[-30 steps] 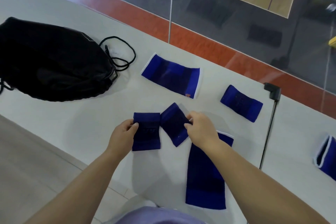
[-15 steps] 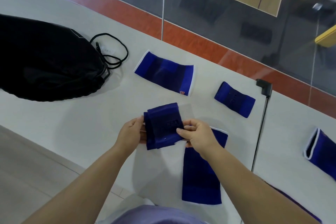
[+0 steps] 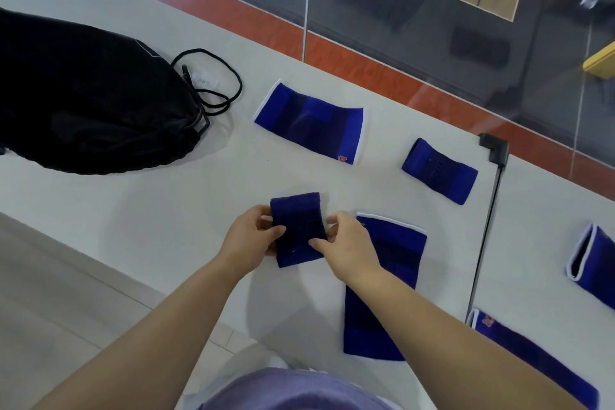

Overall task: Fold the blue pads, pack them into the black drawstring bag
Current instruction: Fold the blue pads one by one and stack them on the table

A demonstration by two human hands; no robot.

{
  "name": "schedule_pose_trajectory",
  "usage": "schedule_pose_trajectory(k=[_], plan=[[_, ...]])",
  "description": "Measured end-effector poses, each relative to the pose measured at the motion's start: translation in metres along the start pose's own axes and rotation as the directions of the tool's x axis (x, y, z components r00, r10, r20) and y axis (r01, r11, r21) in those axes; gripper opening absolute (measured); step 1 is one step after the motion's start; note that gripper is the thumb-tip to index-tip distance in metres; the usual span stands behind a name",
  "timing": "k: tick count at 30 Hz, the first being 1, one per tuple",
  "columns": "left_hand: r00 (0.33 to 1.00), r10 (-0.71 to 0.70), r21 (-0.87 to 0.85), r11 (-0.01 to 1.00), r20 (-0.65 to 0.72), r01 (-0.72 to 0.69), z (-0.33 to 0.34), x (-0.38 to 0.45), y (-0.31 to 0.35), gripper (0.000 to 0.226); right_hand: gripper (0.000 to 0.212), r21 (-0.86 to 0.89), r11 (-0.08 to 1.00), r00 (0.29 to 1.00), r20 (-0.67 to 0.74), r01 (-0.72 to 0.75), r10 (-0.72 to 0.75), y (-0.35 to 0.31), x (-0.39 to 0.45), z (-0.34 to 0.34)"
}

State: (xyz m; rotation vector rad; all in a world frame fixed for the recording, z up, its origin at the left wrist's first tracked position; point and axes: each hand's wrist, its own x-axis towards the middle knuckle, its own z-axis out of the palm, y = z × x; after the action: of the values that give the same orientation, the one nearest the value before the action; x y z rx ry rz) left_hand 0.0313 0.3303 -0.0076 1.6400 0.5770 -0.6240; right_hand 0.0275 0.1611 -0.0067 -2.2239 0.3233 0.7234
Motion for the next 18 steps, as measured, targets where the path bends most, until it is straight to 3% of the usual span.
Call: schedule_pose_trajectory(k=[3,9,13,18], plan=[[0.998,0.010,-0.017,1.000,0.070,-0.008,-0.003,-0.003,-0.001,0.026,0.057,0.037,0.999,1.000,0.026,0.005,-0.006,0.003,-0.001,-0.002],[0.979,0.001,-0.075,0.997,0.205,0.015,-0.006,-0.010,-0.004,0.028,0.027,0.364,0.928,0.974,0.228,-0.077,-0.009,0.008,-0.001,-0.015],[0.964,0.015,-0.100,0.995,0.266,0.012,-0.009,-0.014,-0.003,0.029,0.026,0.486,0.869,0.959,0.280,-0.099,-0.048,0.013,-0.008,-0.027],[0.932,0.082,-0.264,0.964,0.354,0.016,-0.011,-0.018,0.003,0.038,0.033,0.666,0.734,0.938,0.324,-0.133,-0.125,0.022,-0.014,-0.035]])
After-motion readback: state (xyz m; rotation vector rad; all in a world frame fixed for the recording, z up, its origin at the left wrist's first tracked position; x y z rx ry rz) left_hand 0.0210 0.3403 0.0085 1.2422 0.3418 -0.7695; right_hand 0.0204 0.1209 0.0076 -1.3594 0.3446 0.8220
